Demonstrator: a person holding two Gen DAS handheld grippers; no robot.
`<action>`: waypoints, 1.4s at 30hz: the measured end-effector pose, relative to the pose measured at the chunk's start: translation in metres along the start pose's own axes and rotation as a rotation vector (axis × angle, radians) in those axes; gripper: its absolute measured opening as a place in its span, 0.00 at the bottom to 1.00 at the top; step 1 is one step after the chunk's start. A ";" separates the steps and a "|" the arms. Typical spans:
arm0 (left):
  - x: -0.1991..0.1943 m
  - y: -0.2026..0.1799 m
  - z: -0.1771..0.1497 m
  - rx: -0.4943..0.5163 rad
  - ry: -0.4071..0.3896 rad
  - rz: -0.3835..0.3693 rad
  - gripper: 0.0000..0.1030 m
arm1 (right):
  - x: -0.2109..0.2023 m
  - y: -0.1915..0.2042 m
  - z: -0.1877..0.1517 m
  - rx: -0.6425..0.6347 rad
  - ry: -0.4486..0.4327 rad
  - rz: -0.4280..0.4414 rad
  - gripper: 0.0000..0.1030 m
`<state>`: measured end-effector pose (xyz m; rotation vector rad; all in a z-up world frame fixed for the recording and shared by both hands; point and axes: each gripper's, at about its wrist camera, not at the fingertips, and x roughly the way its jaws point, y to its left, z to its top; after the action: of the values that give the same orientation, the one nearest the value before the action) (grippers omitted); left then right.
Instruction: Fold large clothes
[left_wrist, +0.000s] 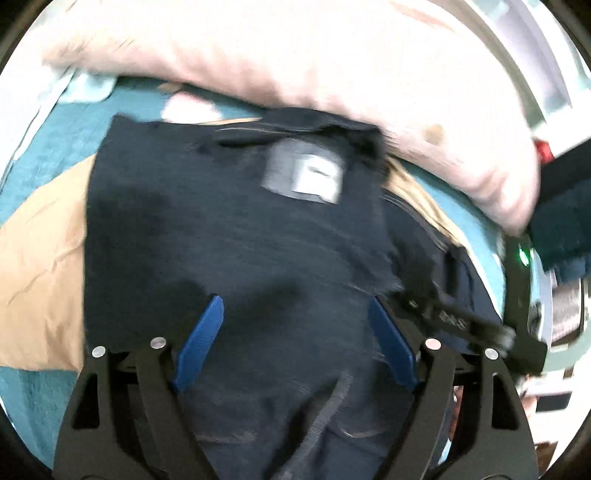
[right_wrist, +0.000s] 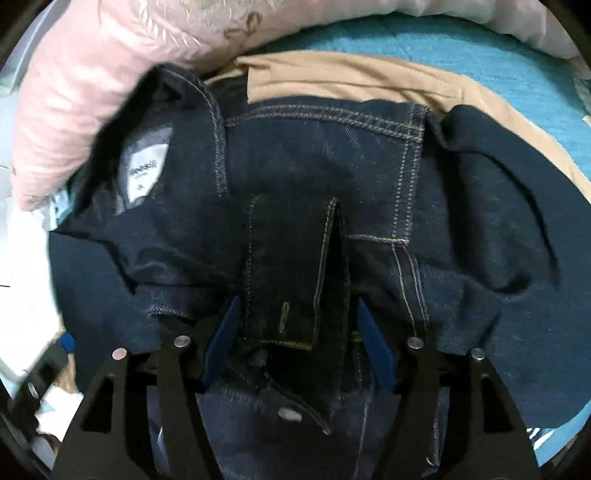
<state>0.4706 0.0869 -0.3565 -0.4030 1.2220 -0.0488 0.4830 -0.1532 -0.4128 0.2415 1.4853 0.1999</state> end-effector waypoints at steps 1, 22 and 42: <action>0.006 0.009 0.004 -0.018 0.008 0.019 0.79 | 0.003 0.001 -0.001 -0.003 -0.005 -0.007 0.63; 0.041 0.019 0.011 0.032 0.064 0.143 0.62 | -0.058 -0.040 -0.017 0.028 -0.152 -0.011 0.17; 0.008 0.000 0.007 -0.003 0.017 0.169 0.87 | -0.121 -0.083 -0.049 0.120 -0.292 -0.146 0.85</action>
<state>0.4799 0.0864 -0.3622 -0.3016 1.2690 0.0952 0.4232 -0.2648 -0.3238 0.2467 1.2199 -0.0417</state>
